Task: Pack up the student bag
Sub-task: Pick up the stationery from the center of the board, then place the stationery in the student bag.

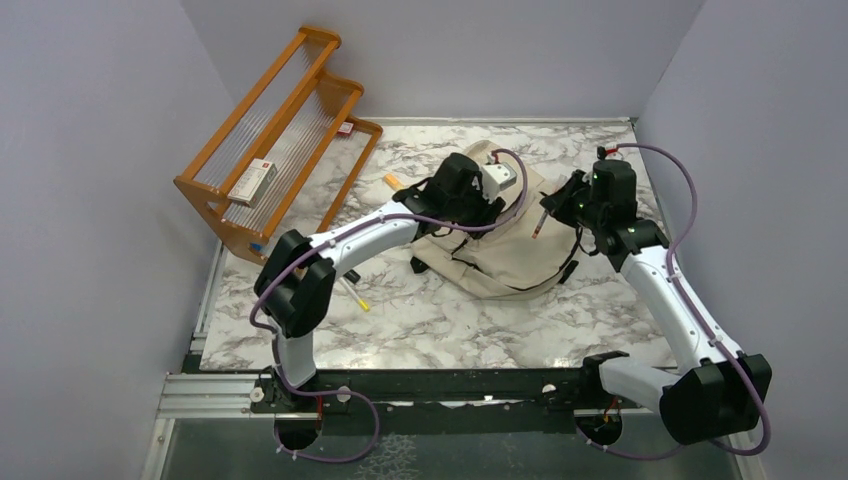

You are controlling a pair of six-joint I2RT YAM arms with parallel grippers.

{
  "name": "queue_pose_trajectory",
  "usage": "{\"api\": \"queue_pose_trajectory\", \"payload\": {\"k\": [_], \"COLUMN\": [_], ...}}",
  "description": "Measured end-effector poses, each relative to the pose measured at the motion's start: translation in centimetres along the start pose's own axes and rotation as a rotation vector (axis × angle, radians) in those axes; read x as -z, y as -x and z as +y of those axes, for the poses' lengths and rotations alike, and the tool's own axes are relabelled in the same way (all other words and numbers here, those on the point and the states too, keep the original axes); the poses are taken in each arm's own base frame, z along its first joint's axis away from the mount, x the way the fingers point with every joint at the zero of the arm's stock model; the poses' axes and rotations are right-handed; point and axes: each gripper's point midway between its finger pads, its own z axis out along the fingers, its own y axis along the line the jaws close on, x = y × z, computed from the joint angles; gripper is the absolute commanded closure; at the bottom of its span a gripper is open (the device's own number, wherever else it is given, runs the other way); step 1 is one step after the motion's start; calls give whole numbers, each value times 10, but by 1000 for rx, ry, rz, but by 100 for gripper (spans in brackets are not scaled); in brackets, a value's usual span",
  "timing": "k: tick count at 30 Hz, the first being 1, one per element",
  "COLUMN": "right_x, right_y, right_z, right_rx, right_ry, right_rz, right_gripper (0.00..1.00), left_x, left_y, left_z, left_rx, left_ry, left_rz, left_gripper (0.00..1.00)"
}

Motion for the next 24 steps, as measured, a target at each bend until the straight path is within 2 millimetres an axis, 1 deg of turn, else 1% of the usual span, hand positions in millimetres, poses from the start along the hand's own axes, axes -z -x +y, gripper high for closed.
{"api": "queue_pose_trajectory", "payload": {"k": [4,10,13,16,19,22,24], "right_x": [2,5,7,7,8,7,7], "right_y": [-3,-4,-5,-8,-11,-15,-18], "right_z": [3,5,6,7,8,11,12], "right_rx": [4,8,8,8,8,5,-3], "right_ry": [18,31,41,49,64,80,93], "right_rz": [16,22,23,31,45,58,72], "right_gripper": [99,99,99,99,100,100,100], "left_x": [-14,-23,-26,-28,-31,-33,-35], "left_y": [-10,-32,-37,-40,-40,-38,-34], "left_z": [10,28,35,39,43,46,47], "left_rx": [-92,-150,-168,-182,-187,-189,-188], "left_ry": [42,106,129,143,157,170,178], "left_rz": [64,155,176,194,199,199,192], "left_gripper": [49,49,50,52,58,67,75]}}
